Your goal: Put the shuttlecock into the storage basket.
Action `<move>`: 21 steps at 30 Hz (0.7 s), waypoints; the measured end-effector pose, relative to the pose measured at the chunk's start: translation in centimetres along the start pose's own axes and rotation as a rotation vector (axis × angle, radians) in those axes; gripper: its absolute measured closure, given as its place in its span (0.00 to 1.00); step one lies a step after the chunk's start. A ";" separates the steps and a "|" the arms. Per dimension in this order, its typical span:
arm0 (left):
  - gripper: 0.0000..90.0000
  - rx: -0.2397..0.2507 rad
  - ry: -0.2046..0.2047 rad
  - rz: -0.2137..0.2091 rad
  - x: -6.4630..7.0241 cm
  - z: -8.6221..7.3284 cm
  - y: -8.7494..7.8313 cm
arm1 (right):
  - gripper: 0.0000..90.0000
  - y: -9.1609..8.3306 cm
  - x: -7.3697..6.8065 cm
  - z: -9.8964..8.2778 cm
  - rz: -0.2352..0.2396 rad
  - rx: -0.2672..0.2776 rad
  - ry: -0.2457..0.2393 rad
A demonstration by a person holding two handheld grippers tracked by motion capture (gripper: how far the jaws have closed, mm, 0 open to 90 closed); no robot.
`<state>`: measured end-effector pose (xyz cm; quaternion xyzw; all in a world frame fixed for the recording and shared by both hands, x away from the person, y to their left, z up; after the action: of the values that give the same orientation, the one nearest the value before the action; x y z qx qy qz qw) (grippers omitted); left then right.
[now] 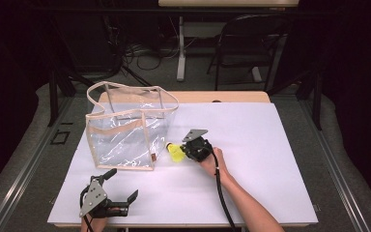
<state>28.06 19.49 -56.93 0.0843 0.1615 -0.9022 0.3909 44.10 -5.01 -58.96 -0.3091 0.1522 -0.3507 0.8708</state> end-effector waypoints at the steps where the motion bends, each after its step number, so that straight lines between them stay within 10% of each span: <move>1: 0.00 -0.001 0.001 0.000 0.0 0.0 0.0 | 0.99 -0.1 -0.1 0.0 0.002 -0.003 -0.001; 21: 0.00 0.002 0.001 0.001 0.0 0.0 0.0 | 1.00 -1.8 -0.2 0.4 0.026 0.001 -0.010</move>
<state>28.04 19.49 -56.91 0.0850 0.1608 -0.9022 0.3912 43.18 -5.68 -57.41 -0.3086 0.1515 -0.3378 0.8762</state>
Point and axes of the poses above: each handheld gripper's, and its own axes: y roughly forward along the jaws, z roughly out of its top, x roughly to its right, the point moved 6 cm from there along y, roughly forward along the jaws, and after that the axes turned 11 degrees about y, right-handed, at the moved point
